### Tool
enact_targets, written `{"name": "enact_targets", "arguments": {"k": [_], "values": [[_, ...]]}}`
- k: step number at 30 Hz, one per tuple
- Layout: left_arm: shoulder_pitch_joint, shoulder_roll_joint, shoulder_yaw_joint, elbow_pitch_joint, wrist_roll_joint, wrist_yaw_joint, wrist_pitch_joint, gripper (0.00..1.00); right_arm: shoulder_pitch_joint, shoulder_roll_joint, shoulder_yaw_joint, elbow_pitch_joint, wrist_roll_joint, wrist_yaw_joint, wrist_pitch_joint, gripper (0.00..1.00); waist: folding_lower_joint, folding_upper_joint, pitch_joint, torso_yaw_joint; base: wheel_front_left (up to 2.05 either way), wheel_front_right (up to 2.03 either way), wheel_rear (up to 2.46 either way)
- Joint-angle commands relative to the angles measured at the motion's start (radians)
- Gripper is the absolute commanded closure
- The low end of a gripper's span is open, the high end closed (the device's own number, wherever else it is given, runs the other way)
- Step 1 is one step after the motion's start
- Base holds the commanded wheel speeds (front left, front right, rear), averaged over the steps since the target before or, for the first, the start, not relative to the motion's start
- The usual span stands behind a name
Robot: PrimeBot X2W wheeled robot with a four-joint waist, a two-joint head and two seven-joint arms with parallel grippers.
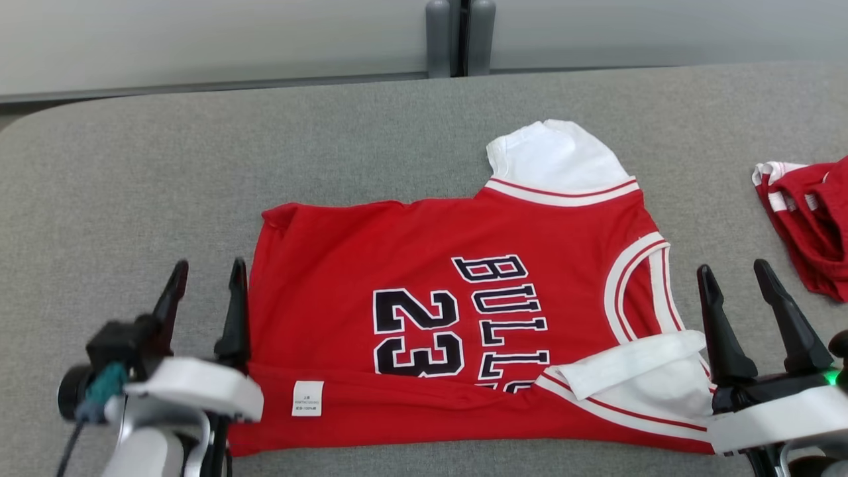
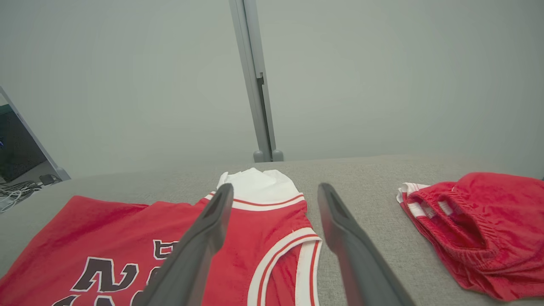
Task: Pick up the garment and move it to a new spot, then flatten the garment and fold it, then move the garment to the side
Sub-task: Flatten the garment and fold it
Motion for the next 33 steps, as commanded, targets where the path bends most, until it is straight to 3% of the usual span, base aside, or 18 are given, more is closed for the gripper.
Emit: {"name": "enact_targets", "arguments": {"k": [1,10,18,19,20,21,33], "values": [[-0.051,0.006,-0.001,0.020,-0.010,-0.012,0.008,0.00,-0.020,0.001,0.001,-0.006,0.004,0.000,0.004,0.00,0.0000,-0.0001,0.022,-0.002,0.00,0.00,0.00],[-0.393,0.002,-0.001,0.363,-0.095,-0.129,0.091,0.00,-0.093,0.020,0.042,0.010,0.015,0.000,-0.014,0.00,0.0000,-0.0001,0.132,-0.060,0.00,0.00,0.00],[-0.532,-0.017,-0.023,0.638,-0.150,-0.201,0.197,0.00,-0.120,0.029,0.045,0.057,0.031,0.000,-0.036,0.00,0.0000,-0.0001,0.164,-0.084,0.00,0.00,0.00],[-0.540,-0.019,-0.027,0.659,-0.152,-0.205,0.203,0.54,-0.122,0.029,0.042,0.062,0.031,0.000,-0.037,0.00,0.0000,-0.0001,0.166,-0.084,0.00,0.00,0.00],[-0.544,-0.020,-0.031,0.676,-0.153,-0.210,0.203,0.83,-0.124,0.028,0.040,0.065,0.031,0.000,-0.037,0.00,0.0000,-0.0001,0.166,-0.084,0.00,0.00,0.00],[-0.549,-0.021,-0.034,0.687,-0.153,-0.215,0.192,1.00,-0.128,0.028,0.038,0.069,0.033,0.000,-0.037,0.00,0.0000,-0.0001,0.167,-0.084,0.00,0.00,0.00],[-0.620,-0.030,-0.042,0.718,-0.133,-0.225,0.047,1.00,-0.270,-0.035,-0.012,0.166,0.072,0.000,-0.050,0.00,0.0000,-0.0001,0.193,-0.048,0.00,0.00,0.00]]}}
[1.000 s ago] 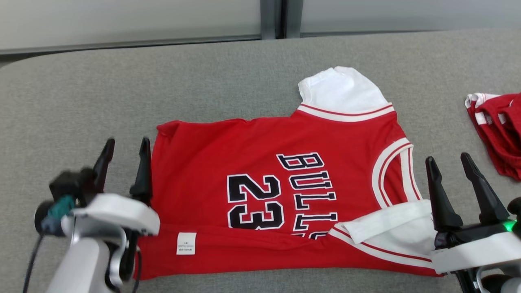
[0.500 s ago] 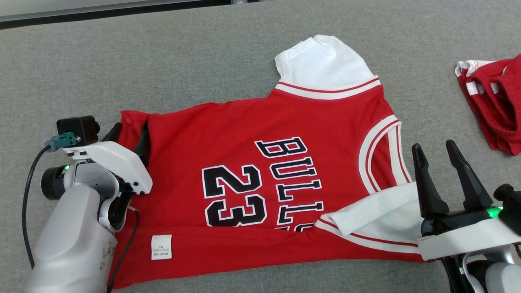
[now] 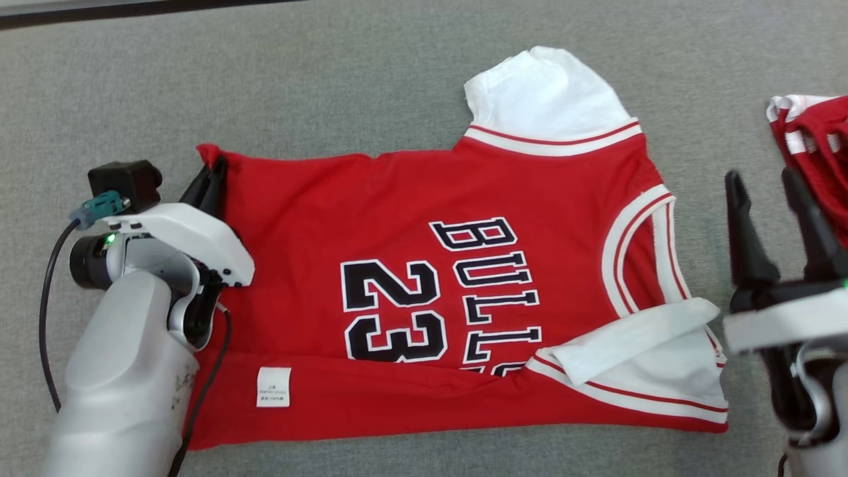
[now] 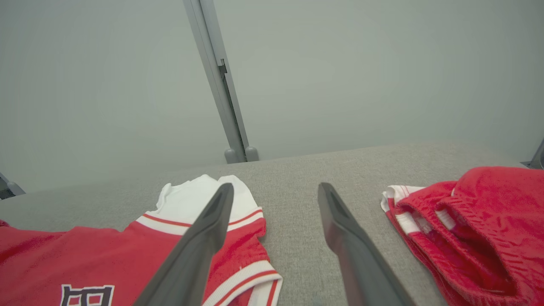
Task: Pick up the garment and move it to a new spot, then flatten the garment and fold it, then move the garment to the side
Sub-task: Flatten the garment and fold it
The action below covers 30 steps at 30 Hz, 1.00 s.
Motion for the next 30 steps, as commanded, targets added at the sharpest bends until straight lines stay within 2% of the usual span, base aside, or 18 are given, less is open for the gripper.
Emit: {"name": "enact_targets", "arguments": {"k": [1,6,13,20,25,26,27,28,29,30], "values": [[-0.028,-0.001,-0.004,-0.004,0.005,-0.005,-0.010,1.00,-0.056,-0.022,-0.001,0.022,0.011,0.000,-0.002,0.00,0.0000,0.0000,0.021,0.018,0.00,0.00,0.00],[-0.082,-0.032,-0.025,-0.023,0.006,-0.012,-0.020,1.00,-0.238,-0.088,0.018,0.132,0.058,0.000,0.025,0.00,0.0000,0.0000,0.091,0.070,0.00,0.00,0.00],[-0.138,-0.075,-0.056,-0.024,-0.001,-0.023,-0.043,1.00,-0.533,-0.164,0.127,0.361,0.101,0.000,0.097,0.00,0.0000,0.0000,0.156,0.140,0.00,0.00,0.00],[-0.161,-0.102,-0.102,0.002,-0.009,-0.034,-0.063,1.00,-0.734,-0.198,0.275,0.617,0.126,0.000,0.199,0.00,0.0000,0.0000,0.171,0.192,0.00,0.00,0.00],[-0.172,-0.110,-0.130,0.012,-0.015,-0.039,-0.075,1.00,-0.822,-0.206,0.357,0.752,0.141,0.000,0.253,0.00,0.0000,0.0000,0.183,0.209,0.00,0.00,0.00],[-0.174,-0.110,-0.133,0.014,-0.015,-0.040,-0.077,1.00,-0.836,-0.211,0.371,0.778,0.141,0.000,0.269,0.18,0.0000,0.0000,0.185,0.211,0.00,0.00,0.00],[-0.177,-0.111,-0.137,0.016,-0.017,-0.042,-0.079,1.00,-0.848,-0.213,0.383,0.802,0.143,0.000,0.281,0.60,0.0000,0.0000,0.186,0.213,0.00,0.00,0.00],[-0.178,-0.112,-0.137,0.015,-0.021,-0.042,-0.081,1.00,-0.854,-0.212,0.392,0.816,0.152,0.000,0.277,0.86,0.0000,0.0000,0.186,0.215,0.00,0.00,0.00],[-0.181,-0.111,-0.139,0.014,-0.022,-0.044,-0.084,1.00,-0.861,-0.214,0.399,0.826,0.159,0.000,0.266,1.00,0.0000,0.0000,0.185,0.217,0.00,0.00,0.00],[-0.182,-0.109,-0.138,0.011,-0.024,-0.043,-0.090,1.00,-0.869,-0.217,0.402,0.829,0.170,0.000,0.250,1.00,0.0000,0.0000,0.184,0.218,0.00,0.00,0.00]]}}
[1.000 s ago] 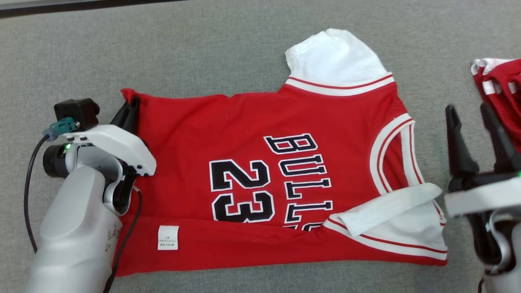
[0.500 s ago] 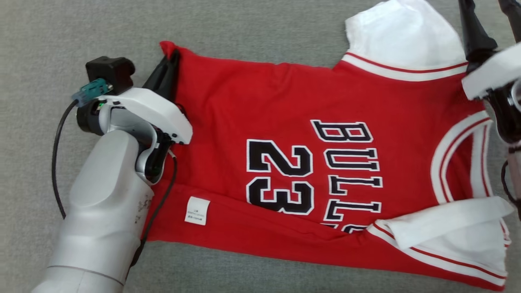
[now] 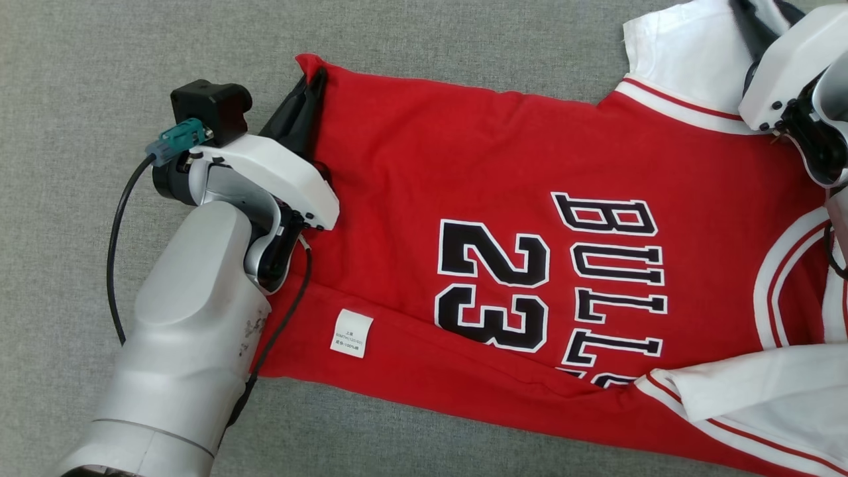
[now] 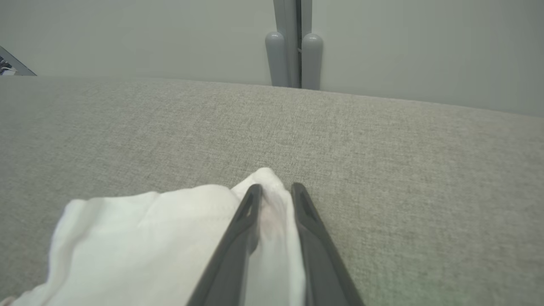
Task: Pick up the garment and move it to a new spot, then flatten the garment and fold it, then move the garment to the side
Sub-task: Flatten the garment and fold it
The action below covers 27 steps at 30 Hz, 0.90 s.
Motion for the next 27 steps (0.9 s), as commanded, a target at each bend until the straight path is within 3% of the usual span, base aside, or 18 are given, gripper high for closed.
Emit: {"name": "enact_targets", "arguments": {"k": [1,8,17,27], "values": [[-0.010,0.014,0.002,0.006,-0.005,-0.002,-0.011,1.00,-0.009,-0.011,0.008,0.006,0.022,0.000,-0.034,1.00,0.0000,0.0000,-0.003,0.001,0.00,0.00,0.00],[0.008,0.053,0.016,-0.035,-0.007,0.004,-0.029,1.00,0.030,-0.024,0.015,-0.035,0.098,0.000,-0.165,1.00,0.0000,0.0000,-0.042,-0.023,0.00,0.00,0.00],[0.098,0.136,0.054,-0.196,-0.055,0.020,0.041,1.00,0.169,-0.071,-0.008,-0.224,0.211,0.000,-0.314,1.00,0.0000,0.0000,-0.102,-0.086,0.00,0.00,0.00],[0.308,0.209,0.108,-0.410,-0.137,0.054,0.133,1.00,0.483,-0.058,-0.058,-0.487,0.299,0.000,-0.339,1.00,0.0000,0.0000,-0.179,-0.145,0.00,0.00,0.00]]}}
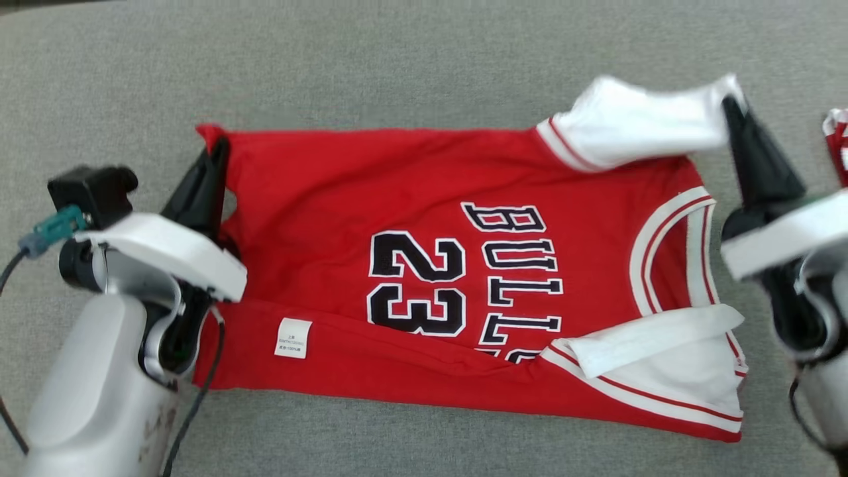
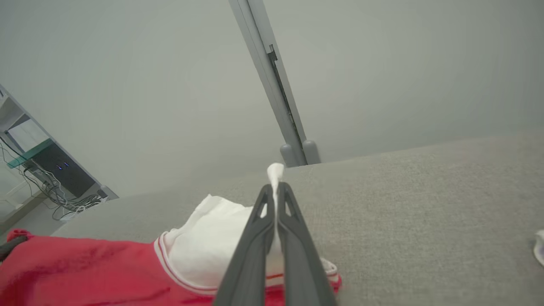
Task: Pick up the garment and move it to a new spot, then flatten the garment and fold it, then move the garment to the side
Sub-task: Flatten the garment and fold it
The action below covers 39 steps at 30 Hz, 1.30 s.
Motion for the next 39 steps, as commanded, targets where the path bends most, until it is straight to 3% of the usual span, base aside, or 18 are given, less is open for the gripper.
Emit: {"name": "enact_targets", "arguments": {"k": [1,8,18,19,20,21,22,23,25,33,39], "values": [[0.035,0.009,0.007,-0.022,-0.010,0.007,0.010,1.00,0.050,0.006,-0.005,-0.027,0.012,0.000,0.001,1.00,0.0000,0.0000,-0.022,-0.016,0.00,0.00,0.00],[0.245,0.041,0.030,-0.163,-0.067,0.044,0.060,1.00,0.342,0.063,-0.050,-0.171,0.041,0.000,0.025,1.00,0.0000,0.0000,-0.066,-0.042,0.00,0.00,0.00],[0.358,0.070,0.047,-0.217,-0.098,0.032,0.049,0.98,0.539,0.111,-0.127,-0.265,0.035,0.000,0.075,1.00,0.0000,0.0000,-0.097,-0.039,0.00,0.00,0.00],[0.361,0.071,0.046,-0.213,-0.095,0.031,0.045,0.92,0.556,0.114,-0.126,-0.273,0.028,0.000,0.083,1.00,0.0000,0.0000,-0.100,-0.038,0.00,0.00,0.00],[0.366,0.069,0.045,-0.208,-0.096,0.030,0.043,0.57,0.572,0.120,-0.132,-0.278,0.026,0.000,0.090,1.00,0.0000,0.0000,-0.102,-0.039,0.00,0.00,0.00],[0.374,0.064,0.046,-0.202,-0.101,0.033,0.039,0.09,0.586,0.122,-0.133,-0.280,0.018,0.000,0.098,1.00,0.0000,0.0000,-0.105,-0.039,0.00,0.00,0.00],[0.381,0.067,0.046,-0.196,-0.089,0.040,0.029,0.00,0.601,0.126,-0.132,-0.280,0.007,0.000,0.108,0.68,0.0000,0.0000,-0.108,-0.041,0.00,0.00,0.00],[0.381,0.067,0.046,-0.196,-0.089,0.040,0.029,0.00,0.601,0.126,-0.132,-0.280,0.007,0.000,0.108,0.68,0.0000,0.0000,-0.108,-0.041,0.00,0.00,0.00],[0.396,0.062,0.053,-0.189,-0.078,0.053,0.002,0.00,0.622,0.142,-0.130,-0.288,-0.014,0.000,0.111,0.00,0.0000,0.0000,-0.114,-0.045,0.00,0.00,0.00],[0.479,0.023,0.067,-0.222,0.031,0.152,-0.187,0.00,0.649,0.193,-0.222,-0.339,-0.239,0.000,0.002,0.00,0.0000,0.0000,-0.138,-0.046,0.00,0.00,0.00],[0.509,-0.013,0.059,-0.310,0.147,0.227,-0.246,0.00,0.644,0.238,-0.310,-0.416,-0.411,0.000,-0.023,0.00,0.0000,0.0000,-0.169,-0.036,0.00,0.00,0.00]]}}
